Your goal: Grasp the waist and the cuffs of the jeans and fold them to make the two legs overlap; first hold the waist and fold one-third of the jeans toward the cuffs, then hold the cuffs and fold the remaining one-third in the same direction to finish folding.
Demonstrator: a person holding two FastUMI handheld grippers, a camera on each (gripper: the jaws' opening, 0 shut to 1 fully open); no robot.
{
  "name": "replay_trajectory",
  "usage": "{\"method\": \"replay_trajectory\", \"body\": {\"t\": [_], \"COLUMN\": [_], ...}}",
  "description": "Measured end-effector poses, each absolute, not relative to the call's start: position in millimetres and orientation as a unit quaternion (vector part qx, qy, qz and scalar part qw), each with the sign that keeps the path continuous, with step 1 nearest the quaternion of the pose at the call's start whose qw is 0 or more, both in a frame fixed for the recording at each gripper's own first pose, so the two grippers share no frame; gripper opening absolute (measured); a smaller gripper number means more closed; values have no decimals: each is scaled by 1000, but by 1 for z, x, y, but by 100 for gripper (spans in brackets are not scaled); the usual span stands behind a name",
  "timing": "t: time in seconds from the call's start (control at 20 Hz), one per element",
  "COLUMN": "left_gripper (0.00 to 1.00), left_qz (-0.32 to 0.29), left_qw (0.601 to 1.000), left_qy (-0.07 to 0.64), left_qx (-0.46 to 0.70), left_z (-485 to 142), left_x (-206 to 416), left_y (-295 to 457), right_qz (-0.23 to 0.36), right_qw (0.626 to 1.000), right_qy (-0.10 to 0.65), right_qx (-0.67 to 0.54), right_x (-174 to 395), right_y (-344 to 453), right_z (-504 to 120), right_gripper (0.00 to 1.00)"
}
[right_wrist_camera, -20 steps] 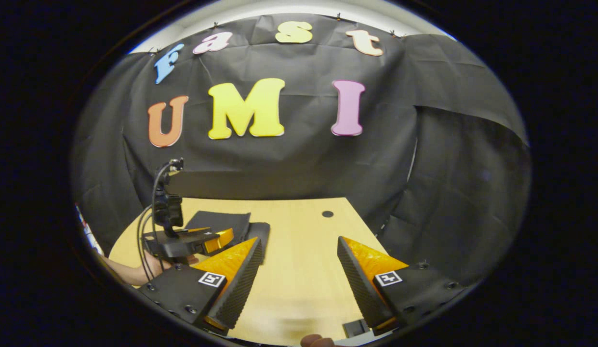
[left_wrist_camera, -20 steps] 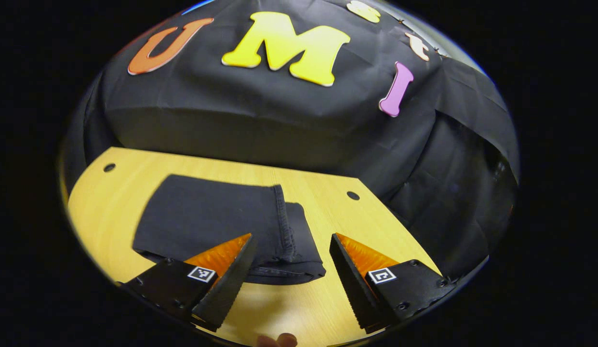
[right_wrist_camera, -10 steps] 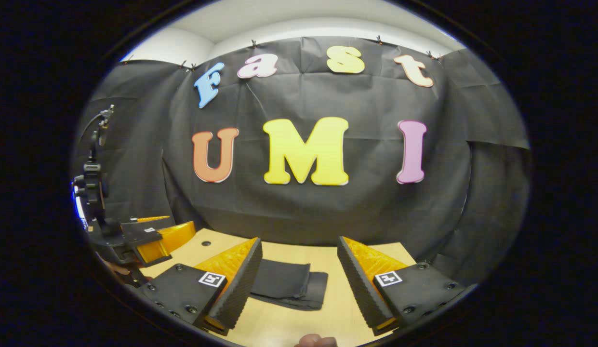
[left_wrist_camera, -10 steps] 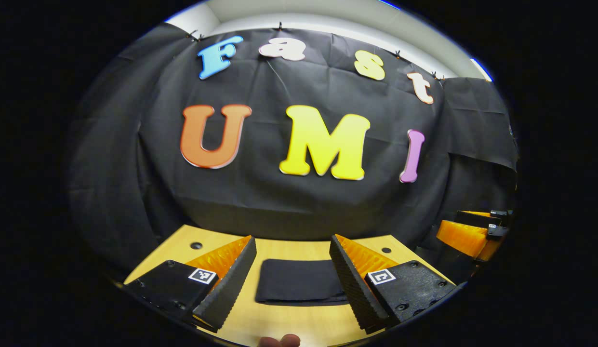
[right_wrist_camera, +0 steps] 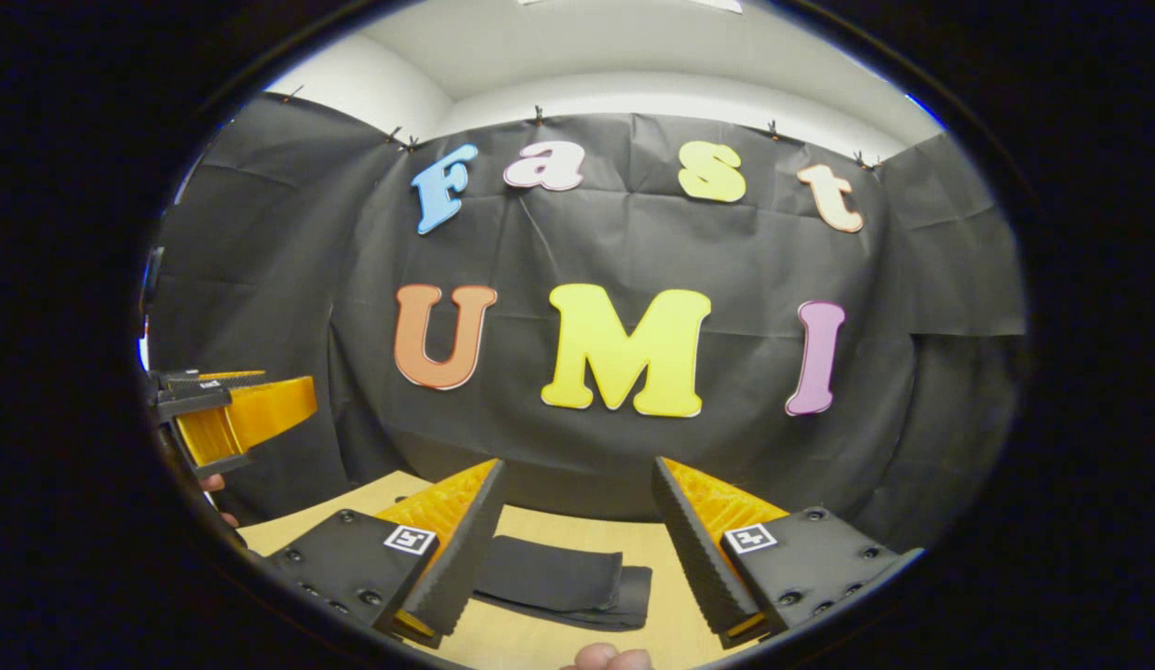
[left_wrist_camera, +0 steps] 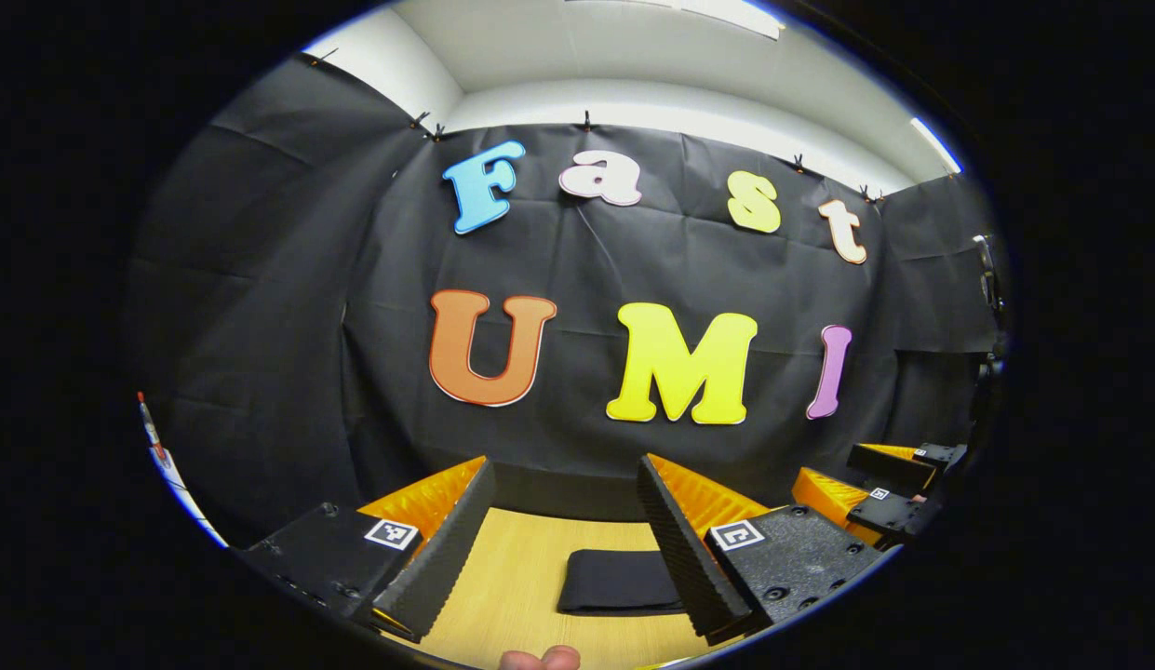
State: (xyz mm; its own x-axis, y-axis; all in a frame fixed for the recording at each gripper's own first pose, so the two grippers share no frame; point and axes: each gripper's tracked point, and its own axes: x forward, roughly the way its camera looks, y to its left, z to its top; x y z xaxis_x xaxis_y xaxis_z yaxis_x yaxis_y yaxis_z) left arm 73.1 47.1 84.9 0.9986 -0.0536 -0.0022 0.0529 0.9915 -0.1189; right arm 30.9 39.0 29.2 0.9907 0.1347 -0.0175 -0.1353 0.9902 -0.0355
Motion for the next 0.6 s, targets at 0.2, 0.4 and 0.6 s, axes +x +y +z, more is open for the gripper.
{"method": "replay_trajectory", "body": {"t": [0.2,0.4,0.6], "left_gripper": [98,98,100], "left_qz": [-24,-20,-14], "left_qw": [999,999,999], "left_qy": [6,6,12], "left_qx": [-39,-34,-31], "left_z": [83,84,77], "left_x": [66,65,62], "left_y": [42,43,47], "right_qz": [70,62,48], "right_qw": [997,998,999], "right_qy": [11,13,14], "right_qx": [-14,-11,-10], "right_x": [29,27,25], "right_y": [48,46,38], "right_z": [27,27,25], "right_gripper": [94,96,94]}}
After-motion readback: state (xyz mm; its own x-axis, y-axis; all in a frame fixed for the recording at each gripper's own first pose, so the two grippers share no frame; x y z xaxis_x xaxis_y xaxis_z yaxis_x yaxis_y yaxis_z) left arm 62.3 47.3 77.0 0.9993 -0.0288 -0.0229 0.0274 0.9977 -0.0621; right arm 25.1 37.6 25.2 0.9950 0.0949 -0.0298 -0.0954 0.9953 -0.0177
